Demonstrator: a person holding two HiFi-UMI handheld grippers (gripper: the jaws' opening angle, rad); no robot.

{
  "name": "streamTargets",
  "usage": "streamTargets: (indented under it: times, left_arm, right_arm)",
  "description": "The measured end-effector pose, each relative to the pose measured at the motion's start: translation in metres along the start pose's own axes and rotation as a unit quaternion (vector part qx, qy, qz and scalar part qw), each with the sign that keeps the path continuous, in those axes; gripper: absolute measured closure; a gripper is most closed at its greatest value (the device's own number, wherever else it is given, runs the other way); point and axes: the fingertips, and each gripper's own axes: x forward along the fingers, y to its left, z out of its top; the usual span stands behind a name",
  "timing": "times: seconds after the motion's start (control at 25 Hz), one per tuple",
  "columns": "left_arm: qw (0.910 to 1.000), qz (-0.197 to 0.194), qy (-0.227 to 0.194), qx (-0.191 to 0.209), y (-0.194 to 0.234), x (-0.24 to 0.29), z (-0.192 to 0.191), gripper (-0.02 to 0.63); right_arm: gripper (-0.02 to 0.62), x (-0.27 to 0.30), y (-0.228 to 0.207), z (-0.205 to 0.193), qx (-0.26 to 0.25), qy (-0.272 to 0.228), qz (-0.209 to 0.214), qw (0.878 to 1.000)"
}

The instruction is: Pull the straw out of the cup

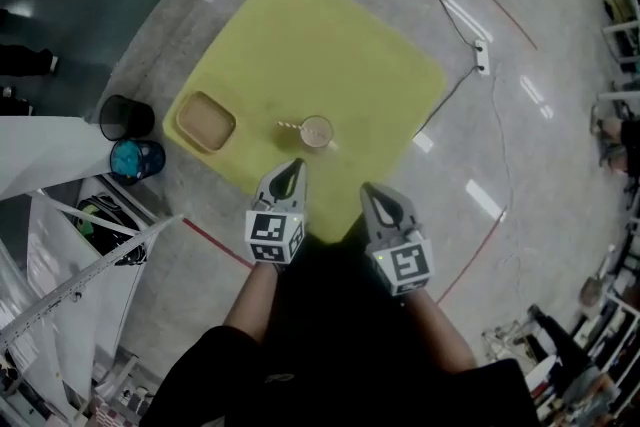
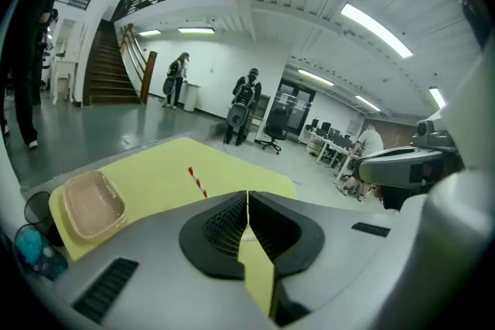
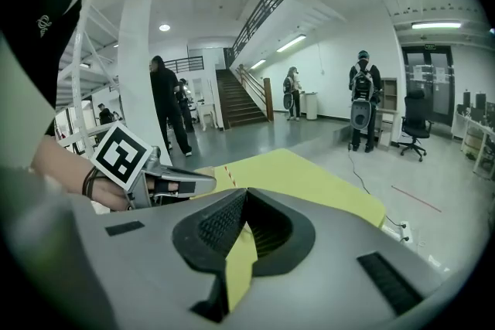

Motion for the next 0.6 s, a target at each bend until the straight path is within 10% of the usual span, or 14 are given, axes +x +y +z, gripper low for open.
streamTargets:
  times: [0.6]
  left_arm:
    - [0.9982,0.036,0.013,-0.046,0.033,0.036,-0.012,0.558]
  right_arm:
    - [0.578,0.037,-0.021,0.01,-0.02,0.023,0.043,0.999]
